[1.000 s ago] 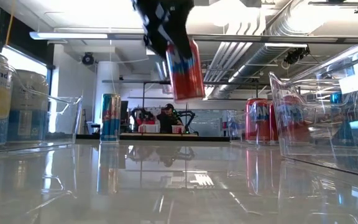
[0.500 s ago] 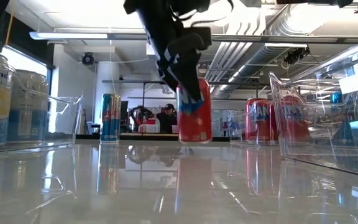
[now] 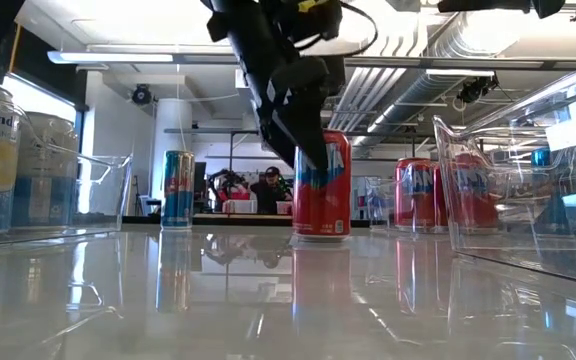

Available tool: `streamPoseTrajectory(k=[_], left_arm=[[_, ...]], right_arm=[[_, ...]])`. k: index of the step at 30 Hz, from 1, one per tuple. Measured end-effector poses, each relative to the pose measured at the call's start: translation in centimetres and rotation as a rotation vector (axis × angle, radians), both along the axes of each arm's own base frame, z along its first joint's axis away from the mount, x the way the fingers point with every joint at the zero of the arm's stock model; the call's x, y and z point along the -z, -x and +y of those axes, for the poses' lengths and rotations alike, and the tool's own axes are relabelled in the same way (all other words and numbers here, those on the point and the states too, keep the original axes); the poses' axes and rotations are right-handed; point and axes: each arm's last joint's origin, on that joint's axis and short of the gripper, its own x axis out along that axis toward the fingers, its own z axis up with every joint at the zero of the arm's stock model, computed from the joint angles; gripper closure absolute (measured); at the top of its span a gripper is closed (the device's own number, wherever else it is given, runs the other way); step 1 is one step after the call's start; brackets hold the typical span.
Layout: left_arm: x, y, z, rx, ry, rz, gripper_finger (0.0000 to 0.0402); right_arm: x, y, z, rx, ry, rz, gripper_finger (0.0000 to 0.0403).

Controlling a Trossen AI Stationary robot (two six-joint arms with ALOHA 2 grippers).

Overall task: Sort soda cans
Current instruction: Put the red soda can into the top right transparent bin

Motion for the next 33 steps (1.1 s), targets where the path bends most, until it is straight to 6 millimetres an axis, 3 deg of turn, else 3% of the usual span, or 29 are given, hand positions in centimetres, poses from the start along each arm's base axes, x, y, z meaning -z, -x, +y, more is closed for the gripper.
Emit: streamPoseTrajectory(k=[5, 10, 16, 20, 26, 33], left_arm=[[-1.8, 0.6, 0.0, -0.006, -0.001, -0.035, 0.0057], [-4.0, 1.6, -0.6, -0.006, 0.006, -0.085, 0.0057], [-6.5, 3.4, -2.1, 0.046, -0.042, -0.088, 0.0057], [-8.1, 5.2, -3.2, -0.033, -0.109, -0.098, 0.0057], [-7.7, 9.1, -6.1, -0.129, -0.134, -0.209, 0.0057], [-7.5, 13.8, -7.0, -0.235, -0.089, -0.338, 0.0057]], right_arm=[[0.6, -0.5, -0.7, -0.043, -0.102, 0.062, 0.0025], [1.5, -2.3, -2.6, -0.117, -0.136, 0.229, 0.0025], [3.4, -5.1, -5.1, -0.127, 0.041, 0.416, 0.0025], [5.0, -7.4, -7.3, -0.127, 0.095, 0.491, 0.0025], [5.7, -10.6, -10.2, -0.212, 0.118, 0.464, 0.0025], [6.1, -11.3, -12.6, -0.206, 0.067, 0.475, 0.0025]])
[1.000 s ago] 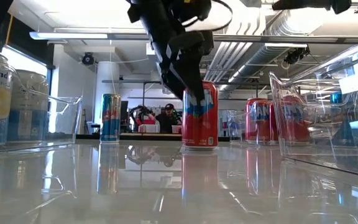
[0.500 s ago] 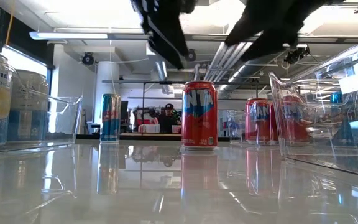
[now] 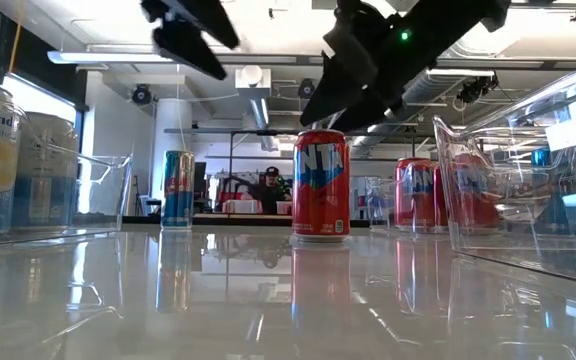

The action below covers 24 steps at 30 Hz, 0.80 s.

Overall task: Sort soda cans
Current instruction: Put the red soda can into the top right transparent bin

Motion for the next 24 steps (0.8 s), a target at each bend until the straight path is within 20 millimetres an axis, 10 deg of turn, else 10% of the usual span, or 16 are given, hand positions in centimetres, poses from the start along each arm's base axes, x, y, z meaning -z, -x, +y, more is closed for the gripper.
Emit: streamPoseTrajectory(k=[12, 24], left_arm=[[1.8, 2.1, 0.5, -0.092, 0.003, -0.04, 0.0057], [2.0, 2.1, 0.5, -0.092, 0.004, -0.033, 0.0057]], right_arm=[[1.9, -0.9, -0.7, -0.05, -0.098, 0.054, 0.0034], [-3.0, -3.4, -3.9, -0.094, -0.267, 0.251, 0.004]])
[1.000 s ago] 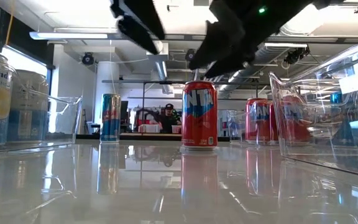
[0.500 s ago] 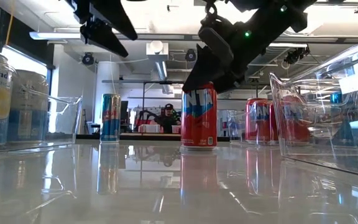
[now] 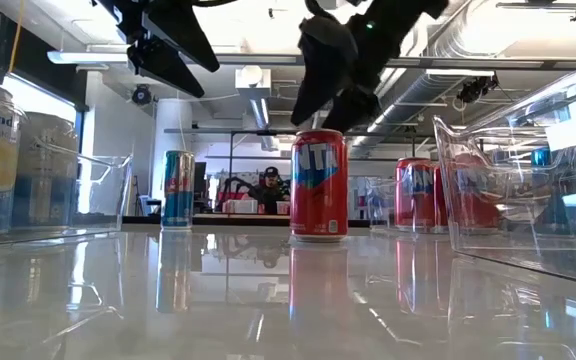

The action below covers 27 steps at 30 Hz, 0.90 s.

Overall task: Sort soda cans
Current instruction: Put the red soda can into the top right transparent bin

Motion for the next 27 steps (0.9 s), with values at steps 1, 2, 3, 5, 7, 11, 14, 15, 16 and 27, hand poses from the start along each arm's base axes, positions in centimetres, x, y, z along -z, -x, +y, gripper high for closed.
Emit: streamPoseTrajectory(k=[1, 2, 3, 5, 7, 11, 14, 15, 16, 27], left_arm=[[0.0, 0.0, 0.0, 0.005, 0.001, 0.005, 0.0057], [0.1, 0.0, 0.0, 0.009, 0.003, 0.01, 0.0057], [0.1, 0.0, 0.0, 0.015, 0.009, 0.013, 0.0057], [0.1, 0.1, 0.0, 0.019, 0.013, 0.019, 0.0057], [0.1, 0.1, 0.0, 0.018, 0.013, 0.021, 0.0057], [0.1, 0.1, 0.0, 0.015, 0.015, 0.022, 0.0057], [0.1, 0.1, 0.0, 0.014, 0.015, 0.019, 0.0057], [0.1, 0.1, 0.0, 0.015, 0.015, 0.02, 0.0057], [0.1, 0.1, 0.0, 0.015, 0.015, 0.02, 0.0057], [0.1, 0.1, 0.0, 0.014, 0.015, 0.019, 0.0057]], right_arm=[[0.1, -0.3, -0.1, -0.001, -0.005, 0.026, 0.004], [0.4, -0.5, -0.2, 0.001, -0.003, 0.058, 0.004], [0.8, -0.9, -0.2, 0.003, 0.002, 0.085, 0.004], [1.5, -1.6, 0.1, 0.014, 0.029, 0.119, 0.004], [2.3, -2.1, 0.3, 0.025, 0.06, 0.165, 0.004], [2.7, -2.5, 0.7, 0.026, 0.072, 0.198, 0.0042], [2.3, -2.4, 0.7, 0.04, 0.061, 0.215, 0.0048], [2.2, -2.3, 0.7, 0.047, 0.058, 0.232, 0.0051], [2.0, -2.2, 0.7, 0.048, 0.061, 0.251, 0.0054], [1.2, -1.9, 0.8, 0.064, 0.067, 0.295, 0.0102]])
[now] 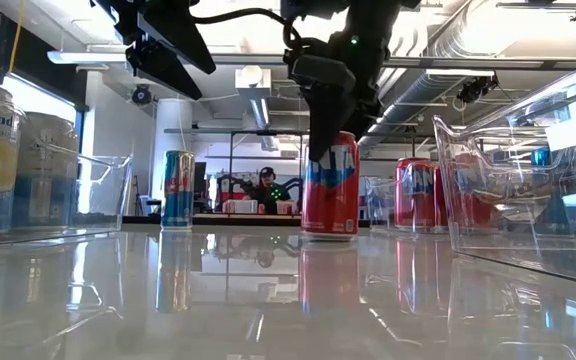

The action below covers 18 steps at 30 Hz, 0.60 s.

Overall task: Sort soda cans
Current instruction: Put the red soda can into the top right transparent bin

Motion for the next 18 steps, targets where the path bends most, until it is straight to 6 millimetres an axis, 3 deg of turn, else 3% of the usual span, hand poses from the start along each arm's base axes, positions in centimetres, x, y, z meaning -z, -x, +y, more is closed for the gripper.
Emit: streamPoseTrajectory(k=[6, 9, 14, 18], left_arm=[[0.0, 0.0, 0.0, 0.001, 0.0, 0.0, 0.0057], [0.0, 0.0, -0.1, 0.004, -0.001, 0.002, 0.0057], [0.0, 0.1, -0.2, 0.006, -0.009, 0.001, 0.0057], [0.0, 0.0, -0.2, 0.007, -0.017, 0.0, 0.0057]], right_arm=[[-0.4, 0.5, 0.3, -0.009, 0.01, 0.017, 0.0114], [-2.2, 1.9, 0.3, -0.006, 0.028, 0.028, 0.0114], [-6.6, 5.6, -0.1, 0.03, 0.073, 0.009, 0.0114], [-9.8, 9.6, -1.8, 0.151, 0.141, 0.026, 0.0114]])
